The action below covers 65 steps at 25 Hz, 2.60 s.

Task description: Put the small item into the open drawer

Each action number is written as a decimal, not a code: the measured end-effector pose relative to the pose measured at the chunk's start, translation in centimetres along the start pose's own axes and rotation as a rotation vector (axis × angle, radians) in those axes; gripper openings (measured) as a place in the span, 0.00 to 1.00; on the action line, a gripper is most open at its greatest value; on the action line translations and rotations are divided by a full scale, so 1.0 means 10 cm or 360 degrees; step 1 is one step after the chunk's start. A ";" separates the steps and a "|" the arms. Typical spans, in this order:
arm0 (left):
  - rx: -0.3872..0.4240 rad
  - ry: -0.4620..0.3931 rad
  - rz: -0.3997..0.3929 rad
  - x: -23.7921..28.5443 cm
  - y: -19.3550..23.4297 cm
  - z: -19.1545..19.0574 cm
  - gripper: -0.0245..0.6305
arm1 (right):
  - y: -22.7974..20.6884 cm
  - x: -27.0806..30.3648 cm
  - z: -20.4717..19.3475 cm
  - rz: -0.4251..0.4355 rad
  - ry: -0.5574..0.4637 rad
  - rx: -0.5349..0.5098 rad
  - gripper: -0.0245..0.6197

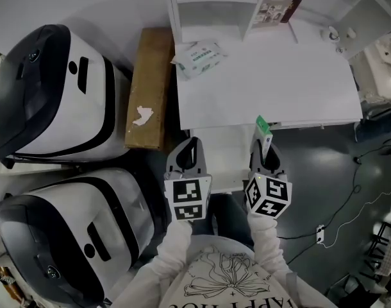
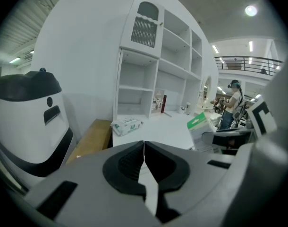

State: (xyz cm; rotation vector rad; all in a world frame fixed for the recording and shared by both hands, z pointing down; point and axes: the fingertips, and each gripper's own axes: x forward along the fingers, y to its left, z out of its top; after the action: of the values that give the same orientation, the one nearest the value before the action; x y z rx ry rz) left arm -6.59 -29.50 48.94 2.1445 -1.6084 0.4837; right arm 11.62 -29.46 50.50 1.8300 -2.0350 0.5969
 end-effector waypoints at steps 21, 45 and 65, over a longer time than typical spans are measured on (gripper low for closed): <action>-0.0149 0.0315 0.0084 0.65 0.15 -0.91 0.05 | 0.03 0.76 -1.30 0.0157 0.0541 -0.0034 0.18; -0.0268 0.0466 0.0153 0.98 0.25 -1.47 0.05 | 0.01 1.76 -2.54 0.0248 0.1014 -0.0224 0.18; -0.0261 0.0456 0.0161 0.90 0.25 -1.49 0.05 | 0.04 1.83 -2.65 0.0286 0.1028 -0.0215 0.22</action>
State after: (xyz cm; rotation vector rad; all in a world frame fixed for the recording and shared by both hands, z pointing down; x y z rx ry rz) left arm -6.99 -29.76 66.53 1.7901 -1.5411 0.6354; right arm 8.46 -31.25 82.50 1.1721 -1.7410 0.9295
